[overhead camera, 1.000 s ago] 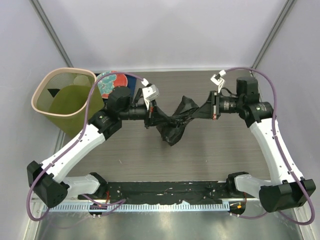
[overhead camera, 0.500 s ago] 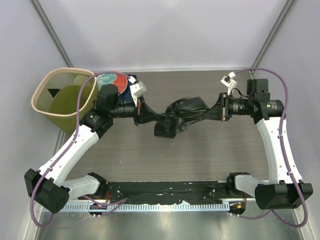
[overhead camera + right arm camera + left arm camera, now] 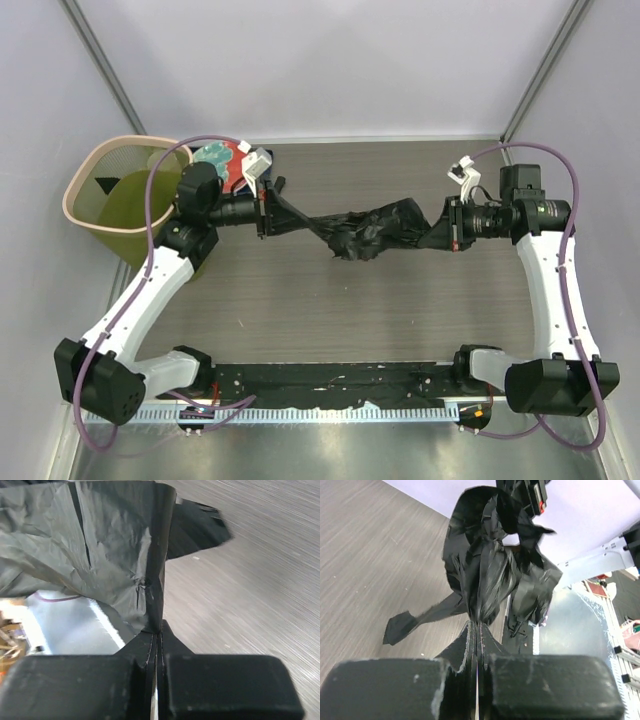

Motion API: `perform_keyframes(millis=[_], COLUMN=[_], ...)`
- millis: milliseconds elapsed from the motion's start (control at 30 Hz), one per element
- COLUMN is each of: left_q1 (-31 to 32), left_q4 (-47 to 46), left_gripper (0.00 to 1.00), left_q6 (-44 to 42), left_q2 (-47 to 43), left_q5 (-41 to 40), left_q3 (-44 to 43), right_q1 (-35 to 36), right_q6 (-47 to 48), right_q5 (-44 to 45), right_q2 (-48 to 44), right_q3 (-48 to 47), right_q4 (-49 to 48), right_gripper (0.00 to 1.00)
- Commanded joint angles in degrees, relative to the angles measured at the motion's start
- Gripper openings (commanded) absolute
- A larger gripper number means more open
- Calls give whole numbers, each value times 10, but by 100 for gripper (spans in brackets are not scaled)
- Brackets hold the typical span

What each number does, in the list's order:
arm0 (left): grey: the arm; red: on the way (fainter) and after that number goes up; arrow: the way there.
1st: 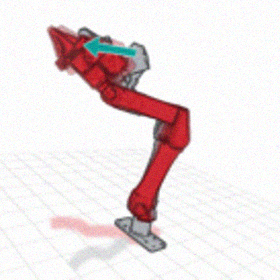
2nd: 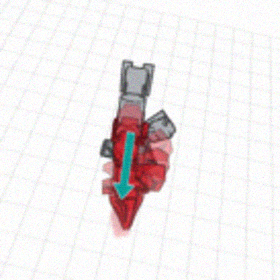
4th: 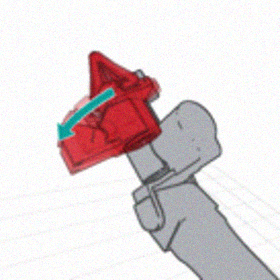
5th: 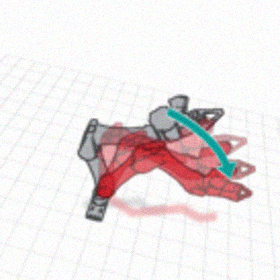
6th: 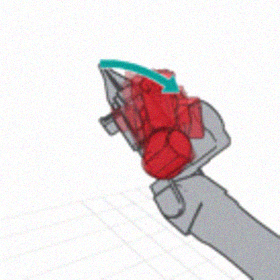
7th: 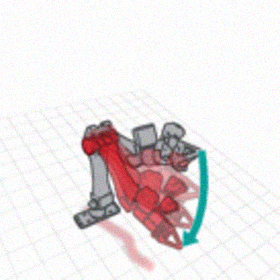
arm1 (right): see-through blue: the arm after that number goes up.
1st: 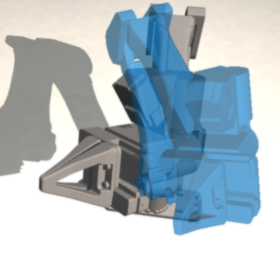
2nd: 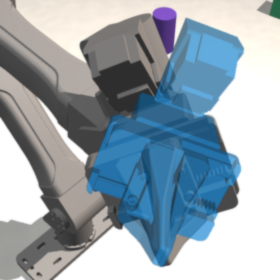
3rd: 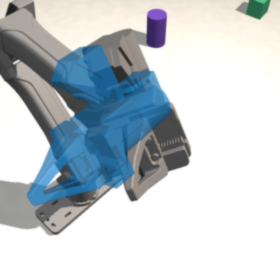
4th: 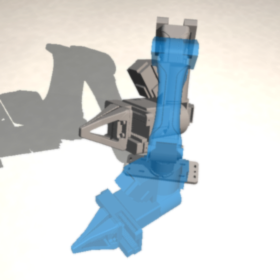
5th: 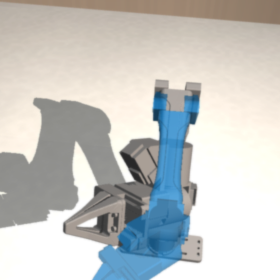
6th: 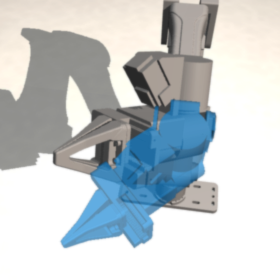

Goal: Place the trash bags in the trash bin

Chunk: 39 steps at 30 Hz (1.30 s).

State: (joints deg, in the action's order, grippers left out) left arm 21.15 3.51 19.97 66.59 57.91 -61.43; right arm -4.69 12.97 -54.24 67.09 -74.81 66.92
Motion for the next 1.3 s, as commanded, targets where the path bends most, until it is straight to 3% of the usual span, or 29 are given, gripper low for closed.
perform_keyframes(millis=[0,133,300,433,467,500,533,567,633,800,1033,1267], left_q1=[-35,-38,-23,31,41,55,61,75,87,110,156,216], left_q4=[-104,-116,-116,27,36,32,22,19,3,-17,-14,-87], left_gripper=[0,0,0,44,55,58,74,83,91,95,100,100], left_q6=[75,92,79,-75,-94,-99,-100,-106,-127,-167,-255,-265], left_q2=[2,7,20,28,28,32,43,52,67,133,183,203], left_q5=[33,39,50,-15,-50,-60,-67,-85,-97,-102,-86,-118], left_q3=[-6,-14,-13,-31,-17,-10,-5,-4,-17,-72,-125,-118], right_q1=[-29,-43,-45,-46,-45,-45,-45,-46,-45,-25,36,101], right_q6=[64,99,97,115,120,126,130,136,179,264,264,243], right_q5=[141,176,73,-11,-24,-38,-59,-67,-84,-86,-69,-52], right_q2=[-17,-21,-19,-20,-21,-19,-19,-20,-16,-11,-20,-21], right_q3=[12,33,12,-2,-7,-12,-24,-29,-49,-70,-77,-85], right_q4=[16,28,30,48,52,63,66,68,100,190,184,153], right_gripper=[1,1,1,1,1,1,1,1,1,1,1,1])
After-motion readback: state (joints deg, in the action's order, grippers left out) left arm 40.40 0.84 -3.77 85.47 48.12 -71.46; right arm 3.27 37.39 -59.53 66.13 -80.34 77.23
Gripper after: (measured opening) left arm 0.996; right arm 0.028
